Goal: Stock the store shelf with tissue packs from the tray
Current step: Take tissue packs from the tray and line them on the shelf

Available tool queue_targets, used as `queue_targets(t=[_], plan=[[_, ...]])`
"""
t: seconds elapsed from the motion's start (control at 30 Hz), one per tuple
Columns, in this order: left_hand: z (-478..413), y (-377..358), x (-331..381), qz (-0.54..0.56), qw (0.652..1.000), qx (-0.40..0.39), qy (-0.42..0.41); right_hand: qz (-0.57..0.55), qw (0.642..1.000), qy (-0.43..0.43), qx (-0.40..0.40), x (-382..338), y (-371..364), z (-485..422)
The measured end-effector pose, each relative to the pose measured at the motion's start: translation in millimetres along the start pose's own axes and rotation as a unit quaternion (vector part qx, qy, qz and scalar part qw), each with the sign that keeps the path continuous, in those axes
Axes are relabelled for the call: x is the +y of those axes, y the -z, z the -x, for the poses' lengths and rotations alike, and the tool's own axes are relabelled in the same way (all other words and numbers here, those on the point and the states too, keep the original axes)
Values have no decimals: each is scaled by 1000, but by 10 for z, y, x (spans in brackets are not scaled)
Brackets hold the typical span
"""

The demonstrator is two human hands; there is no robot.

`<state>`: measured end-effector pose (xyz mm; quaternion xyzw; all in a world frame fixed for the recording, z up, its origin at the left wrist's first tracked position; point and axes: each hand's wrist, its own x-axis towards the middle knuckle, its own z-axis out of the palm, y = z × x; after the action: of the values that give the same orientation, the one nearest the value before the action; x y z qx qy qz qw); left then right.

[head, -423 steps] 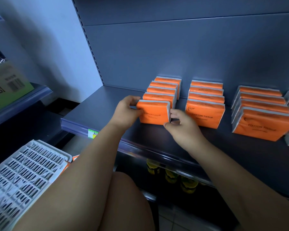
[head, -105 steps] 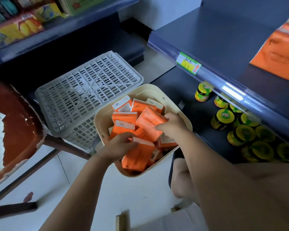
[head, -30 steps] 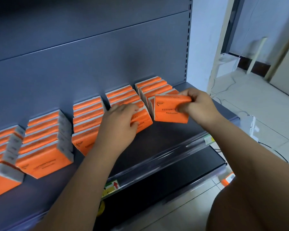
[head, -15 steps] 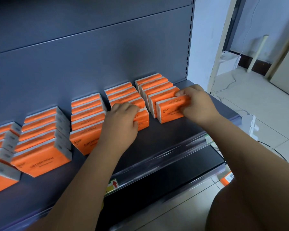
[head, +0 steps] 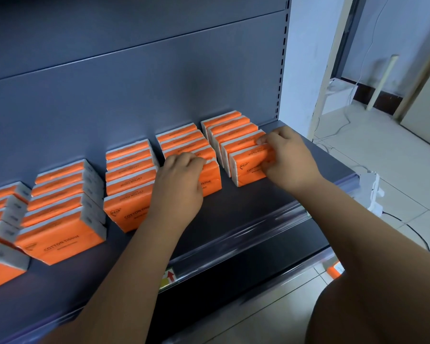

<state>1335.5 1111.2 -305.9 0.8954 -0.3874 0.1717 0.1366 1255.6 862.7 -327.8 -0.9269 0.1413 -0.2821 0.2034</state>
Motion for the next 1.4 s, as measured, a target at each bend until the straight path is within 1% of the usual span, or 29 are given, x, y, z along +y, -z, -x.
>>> queue_targets(t=[0.17, 0.27, 0.53, 0.7, 0.8, 0.93, 1.1, 1.3, 1.4], plan=[[-3, 7, -8, -2, 1000, 16, 20, 10, 1000, 11, -12, -27, 13, 9], [-13, 28, -7, 2, 999, 2, 33, 17, 999, 13, -27, -39, 24, 15], [-18, 53, 15, -10, 999, -14, 41, 57, 998, 12, -25, -119, 37, 33], [-4, 65, 50, -15, 999, -21, 46, 108, 993, 26, -40, -225, 84, 43], [18, 78, 89, -22, 999, -20, 44, 113, 991, 60, -39, -316, 119, 61], [89, 122, 98, -26, 999, -4, 42, 97, 988, 113, -32, -491, 117, 107], [229, 252, -25, -15, 996, 64, 61, 23, 987, 157, -13, -748, 27, 163], [393, 497, -189, -31, 989, 110, 94, -72, 984, 163, -11, -1166, -85, 282], [606, 613, -302, -54, 986, 117, 107, -101, 980, 172, -27, -1409, -137, 450]])
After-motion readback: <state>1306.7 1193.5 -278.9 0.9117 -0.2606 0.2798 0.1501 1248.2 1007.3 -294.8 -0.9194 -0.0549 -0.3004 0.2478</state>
